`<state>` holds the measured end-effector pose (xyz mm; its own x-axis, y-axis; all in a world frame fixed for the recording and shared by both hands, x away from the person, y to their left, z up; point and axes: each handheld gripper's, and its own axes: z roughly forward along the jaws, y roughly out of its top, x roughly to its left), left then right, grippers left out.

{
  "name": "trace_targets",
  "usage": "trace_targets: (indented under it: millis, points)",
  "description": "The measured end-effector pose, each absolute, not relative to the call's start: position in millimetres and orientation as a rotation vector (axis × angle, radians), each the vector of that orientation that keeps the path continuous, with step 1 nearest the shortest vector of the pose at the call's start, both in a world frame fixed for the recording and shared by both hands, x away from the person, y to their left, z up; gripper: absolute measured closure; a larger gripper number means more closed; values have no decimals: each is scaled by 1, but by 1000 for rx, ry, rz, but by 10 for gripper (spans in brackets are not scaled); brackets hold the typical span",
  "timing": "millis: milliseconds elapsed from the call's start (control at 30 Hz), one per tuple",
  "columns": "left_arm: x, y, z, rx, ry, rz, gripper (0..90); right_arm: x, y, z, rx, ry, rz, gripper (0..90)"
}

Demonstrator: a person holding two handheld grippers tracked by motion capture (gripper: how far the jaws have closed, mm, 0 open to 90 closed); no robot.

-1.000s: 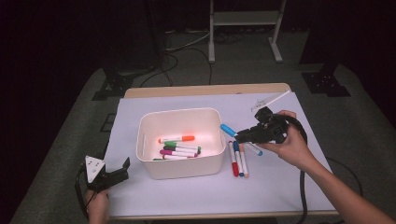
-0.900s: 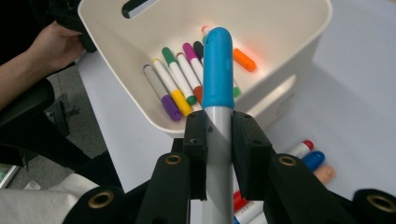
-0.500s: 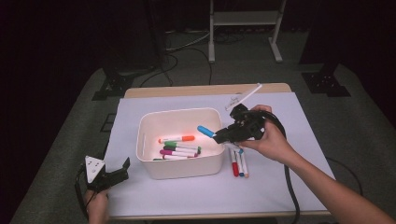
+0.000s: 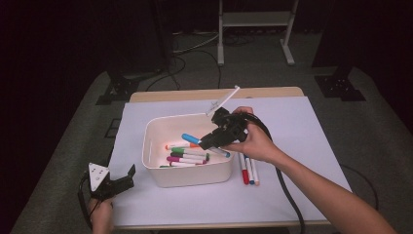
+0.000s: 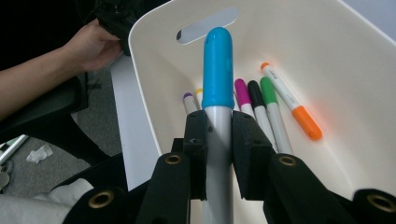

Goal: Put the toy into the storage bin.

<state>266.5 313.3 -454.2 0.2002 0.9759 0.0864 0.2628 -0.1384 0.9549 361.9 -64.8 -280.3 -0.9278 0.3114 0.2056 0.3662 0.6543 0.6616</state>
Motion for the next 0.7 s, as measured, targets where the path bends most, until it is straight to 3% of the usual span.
trace_targets:
  millis: [700]
  points:
    - [267, 314, -454, 1579, 1208, 1002, 0, 377, -1, -313, -417, -2803, -970, 756]
